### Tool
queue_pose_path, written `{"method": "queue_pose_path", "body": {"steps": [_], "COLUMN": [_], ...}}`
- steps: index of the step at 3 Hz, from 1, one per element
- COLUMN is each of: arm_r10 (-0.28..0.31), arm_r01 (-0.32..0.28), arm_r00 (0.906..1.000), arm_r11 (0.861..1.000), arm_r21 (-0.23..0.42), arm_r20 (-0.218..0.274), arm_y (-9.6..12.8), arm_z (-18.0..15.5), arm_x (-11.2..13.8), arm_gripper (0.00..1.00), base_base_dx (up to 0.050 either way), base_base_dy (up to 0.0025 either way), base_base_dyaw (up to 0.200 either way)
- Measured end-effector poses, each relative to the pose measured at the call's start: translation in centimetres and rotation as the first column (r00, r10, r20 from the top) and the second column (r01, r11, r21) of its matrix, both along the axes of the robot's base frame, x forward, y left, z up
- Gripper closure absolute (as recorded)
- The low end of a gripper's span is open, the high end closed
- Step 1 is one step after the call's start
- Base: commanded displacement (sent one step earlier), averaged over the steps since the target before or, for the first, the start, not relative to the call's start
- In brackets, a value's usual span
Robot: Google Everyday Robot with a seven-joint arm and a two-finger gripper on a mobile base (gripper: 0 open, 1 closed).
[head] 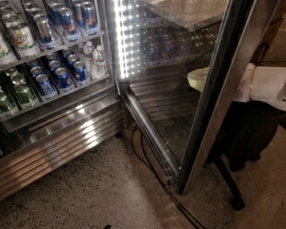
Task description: Close right fridge door
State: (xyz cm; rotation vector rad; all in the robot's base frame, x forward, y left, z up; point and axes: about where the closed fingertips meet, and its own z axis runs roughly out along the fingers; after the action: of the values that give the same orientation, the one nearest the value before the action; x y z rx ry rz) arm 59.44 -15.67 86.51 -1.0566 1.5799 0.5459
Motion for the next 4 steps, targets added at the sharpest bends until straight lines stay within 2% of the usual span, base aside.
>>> {"method": "queue_pose_path", "body": {"steps": [1,2,3,4], "arm_r10": [0.087,0.193,0.258,0.258], "arm_r01": [-0.087,-0.193,-0.257,-0.257], "arm_r00": [0.9962,0.9812,0.9662,0.9661], "arm_r11": [0.995,0.979,0.963,0.963], "arm_r21": [0.038,0.072,0.086,0.086], "arm_r20": [0.000,0.001,-0.002,-0.002], "arm_y": [1.2,3.2,4.6,4.6], "arm_z": [0.7,1.6,1.9,1.8], "arm_x": [-1.0,-2.4,-3.1,-3.1], "arm_gripper": [1.00,1.00,1.00,1.00], "base_base_dx": [0.000,0.000,0.000,0.000], "base_base_dy": [0.00000,0.00000,0.00000,0.00000], "base_base_dyaw": [0.000,0.000,0.000,0.000]}}
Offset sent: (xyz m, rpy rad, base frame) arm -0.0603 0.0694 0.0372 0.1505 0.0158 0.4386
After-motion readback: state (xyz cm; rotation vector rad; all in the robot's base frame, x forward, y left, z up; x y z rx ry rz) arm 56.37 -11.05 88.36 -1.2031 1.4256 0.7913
